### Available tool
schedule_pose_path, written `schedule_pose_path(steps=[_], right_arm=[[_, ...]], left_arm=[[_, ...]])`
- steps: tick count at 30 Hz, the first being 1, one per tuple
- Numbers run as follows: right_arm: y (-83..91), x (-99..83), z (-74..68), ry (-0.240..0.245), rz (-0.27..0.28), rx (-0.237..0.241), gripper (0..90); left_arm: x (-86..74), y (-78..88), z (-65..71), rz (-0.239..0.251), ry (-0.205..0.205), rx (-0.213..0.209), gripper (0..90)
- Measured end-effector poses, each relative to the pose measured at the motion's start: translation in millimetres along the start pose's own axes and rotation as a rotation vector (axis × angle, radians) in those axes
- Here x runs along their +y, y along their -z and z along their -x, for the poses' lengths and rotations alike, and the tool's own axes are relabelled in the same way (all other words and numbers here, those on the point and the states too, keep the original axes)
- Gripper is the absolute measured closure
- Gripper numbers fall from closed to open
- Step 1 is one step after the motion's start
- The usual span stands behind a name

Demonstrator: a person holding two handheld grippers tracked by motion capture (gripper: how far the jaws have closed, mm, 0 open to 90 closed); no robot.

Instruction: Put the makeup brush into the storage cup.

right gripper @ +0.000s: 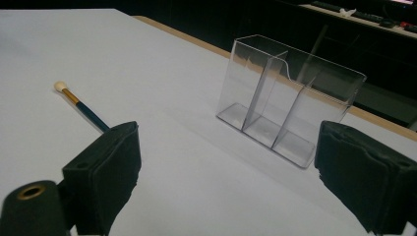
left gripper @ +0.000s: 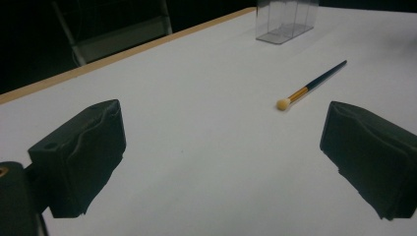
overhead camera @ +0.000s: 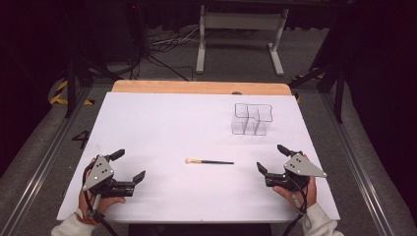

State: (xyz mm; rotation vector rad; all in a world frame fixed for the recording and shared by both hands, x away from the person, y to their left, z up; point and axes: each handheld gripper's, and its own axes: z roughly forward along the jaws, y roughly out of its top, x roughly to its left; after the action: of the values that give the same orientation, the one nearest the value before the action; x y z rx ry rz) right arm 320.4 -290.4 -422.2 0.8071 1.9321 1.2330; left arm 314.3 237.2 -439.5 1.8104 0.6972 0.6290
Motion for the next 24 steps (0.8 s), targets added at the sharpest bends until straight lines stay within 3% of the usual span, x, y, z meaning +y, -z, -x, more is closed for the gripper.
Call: schedule_pose_path(steps=[3, 5, 14, 15, 19, 20, 24], right_arm=[[-3.5, 5.2, 1.5, 0.004, -0.028, 0.028, 9.0], [-7.1, 10.1, 2.4, 0.002, -0.029, 0.075, 7.2], [-23.7, 29.4, -0.9, 0.020, -0.060, 0.154, 3.9], [-25.8, 33.1, -1.4, 0.028, -0.072, 0.158, 3.6], [-38.9, 54.5, -4.3, 0.073, -0.118, 0.269, 7.5], [-38.9, 54.5, -4.3, 0.073, -0.118, 0.269, 7.5], [-62.8, 76.6, -16.3, 0.157, -0.227, 0.344, 9.9]], left_arm=[[-0.1, 0.3, -0.1, -0.004, -0.004, -0.002, 2.8], [-0.4, -0.1, -0.3, -0.006, 0.002, 0.004, 1.8], [-2.4, -5.1, -1.0, -0.030, 0.022, -0.005, 0.1], [-2.4, -5.1, -1.1, -0.032, 0.015, -0.004, 0.2], [-2.5, -3.5, -1.4, -0.029, 0.021, -0.008, 0.2], [-2.8, -3.7, -1.5, -0.031, 0.021, -0.008, 0.2], [-3.6, -5.7, -0.4, -0.037, 0.020, -0.001, 0.3]])
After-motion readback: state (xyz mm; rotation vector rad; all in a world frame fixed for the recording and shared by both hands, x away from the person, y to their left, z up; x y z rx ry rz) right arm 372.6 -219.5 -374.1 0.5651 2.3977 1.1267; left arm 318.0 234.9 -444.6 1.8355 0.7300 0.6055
